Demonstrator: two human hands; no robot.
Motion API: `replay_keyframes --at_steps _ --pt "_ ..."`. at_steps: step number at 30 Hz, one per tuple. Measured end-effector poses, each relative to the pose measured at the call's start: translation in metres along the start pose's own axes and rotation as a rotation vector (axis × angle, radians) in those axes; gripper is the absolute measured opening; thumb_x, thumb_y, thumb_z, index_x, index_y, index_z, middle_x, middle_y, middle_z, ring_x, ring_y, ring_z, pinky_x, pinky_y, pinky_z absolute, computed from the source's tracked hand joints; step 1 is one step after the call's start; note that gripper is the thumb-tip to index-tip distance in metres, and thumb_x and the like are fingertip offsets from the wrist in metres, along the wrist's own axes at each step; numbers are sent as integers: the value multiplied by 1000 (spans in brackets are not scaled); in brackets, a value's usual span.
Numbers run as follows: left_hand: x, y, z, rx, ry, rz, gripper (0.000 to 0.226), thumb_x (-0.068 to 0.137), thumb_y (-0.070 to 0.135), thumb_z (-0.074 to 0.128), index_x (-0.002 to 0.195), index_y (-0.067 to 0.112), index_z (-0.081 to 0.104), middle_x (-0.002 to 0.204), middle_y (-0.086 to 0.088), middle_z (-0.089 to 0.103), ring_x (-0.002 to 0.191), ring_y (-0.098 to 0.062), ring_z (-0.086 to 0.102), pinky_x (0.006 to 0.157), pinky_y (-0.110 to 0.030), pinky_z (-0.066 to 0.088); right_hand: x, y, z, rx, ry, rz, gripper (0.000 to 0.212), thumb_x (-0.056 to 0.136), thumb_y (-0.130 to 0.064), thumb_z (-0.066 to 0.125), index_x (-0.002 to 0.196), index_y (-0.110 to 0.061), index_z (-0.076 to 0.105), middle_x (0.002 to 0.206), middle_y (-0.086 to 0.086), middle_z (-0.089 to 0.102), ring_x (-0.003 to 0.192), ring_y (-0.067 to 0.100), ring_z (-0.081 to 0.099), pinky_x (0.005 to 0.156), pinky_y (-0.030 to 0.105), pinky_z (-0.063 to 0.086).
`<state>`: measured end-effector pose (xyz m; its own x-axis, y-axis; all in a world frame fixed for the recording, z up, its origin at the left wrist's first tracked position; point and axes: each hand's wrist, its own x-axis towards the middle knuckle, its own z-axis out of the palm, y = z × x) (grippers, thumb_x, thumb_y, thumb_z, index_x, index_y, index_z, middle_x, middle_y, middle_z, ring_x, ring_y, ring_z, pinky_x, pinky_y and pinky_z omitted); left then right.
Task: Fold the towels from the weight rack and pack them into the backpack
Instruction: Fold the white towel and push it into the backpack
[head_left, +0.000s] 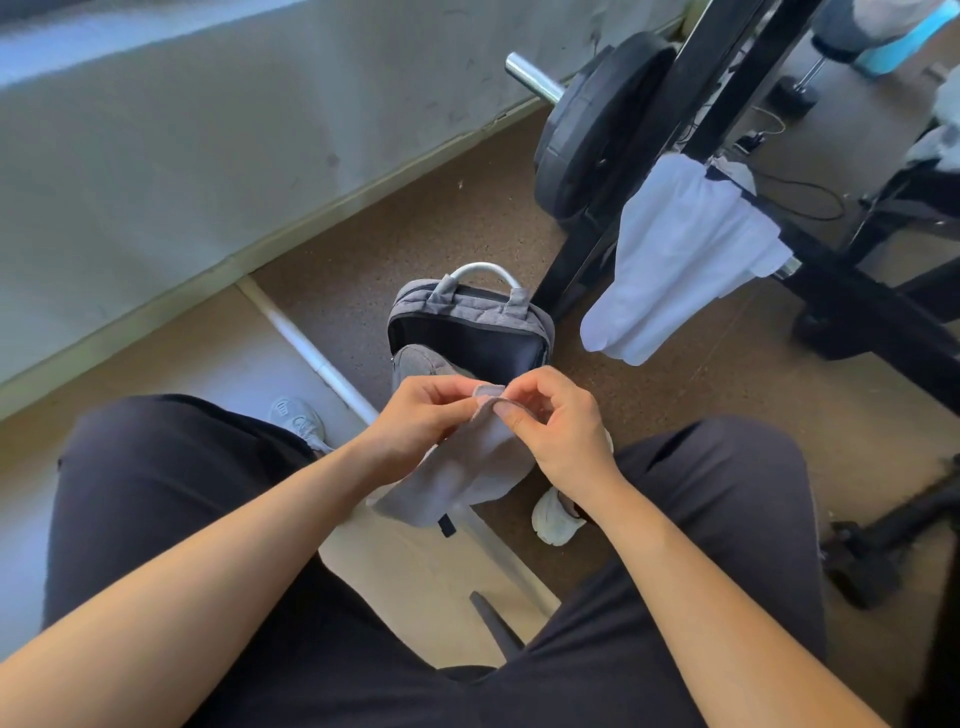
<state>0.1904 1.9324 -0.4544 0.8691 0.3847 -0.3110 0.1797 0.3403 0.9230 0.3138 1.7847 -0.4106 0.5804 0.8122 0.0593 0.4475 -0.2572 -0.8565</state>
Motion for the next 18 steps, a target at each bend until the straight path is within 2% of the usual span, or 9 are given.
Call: replay_keyframes --at_steps 2,5,8,10,14,18 --pt "-1 1 1 28 -66 24 26 102 10 61 124 1 72 121 -18 75 118 -32 69 102 -38 54 4 6 0 -50 23 -22 8 87 -14 77 87 -15 68 97 -4 61 73 14 59 69 18 49" --pt "-2 4 0 53 -92 43 27 103 8 59 126 1 71 121 -13 76 119 -28 69 100 -32 54 5 9 0 -36 -1 5 8 88 -15 76 90 -13 69 109 -8 63 66 19 59 68 21 52" --pt "-3 8 0 80 -87 74 26 101 7 61 123 0 72 116 -11 78 113 -21 72 94 -27 55 6 12 -1 -9 -54 56 9 90 -18 74 96 -15 68 104 -12 70 68 25 61 68 32 57" --pt "-2 10 -1 102 -62 104 24 98 6 66 118 -2 74 113 -13 78 108 -20 73 91 -25 55 8 14 -2 -7 -89 74 10 90 -21 74 95 -20 65 94 -5 71 73 26 64 69 36 58" --pt "-2 15 -3 106 -38 124 14 90 5 75 103 1 75 101 -19 78 92 -23 73 81 -27 58 8 12 -4 -15 -176 84 19 92 -22 72 110 -23 66 91 -1 68 83 18 64 73 27 55" --pt "-2 16 -2 113 -86 121 16 87 2 77 100 5 68 89 -11 74 77 -21 68 70 -25 55 6 9 -8 -130 -214 -1 7 95 -20 68 99 -22 72 91 -10 65 86 4 60 71 13 45"
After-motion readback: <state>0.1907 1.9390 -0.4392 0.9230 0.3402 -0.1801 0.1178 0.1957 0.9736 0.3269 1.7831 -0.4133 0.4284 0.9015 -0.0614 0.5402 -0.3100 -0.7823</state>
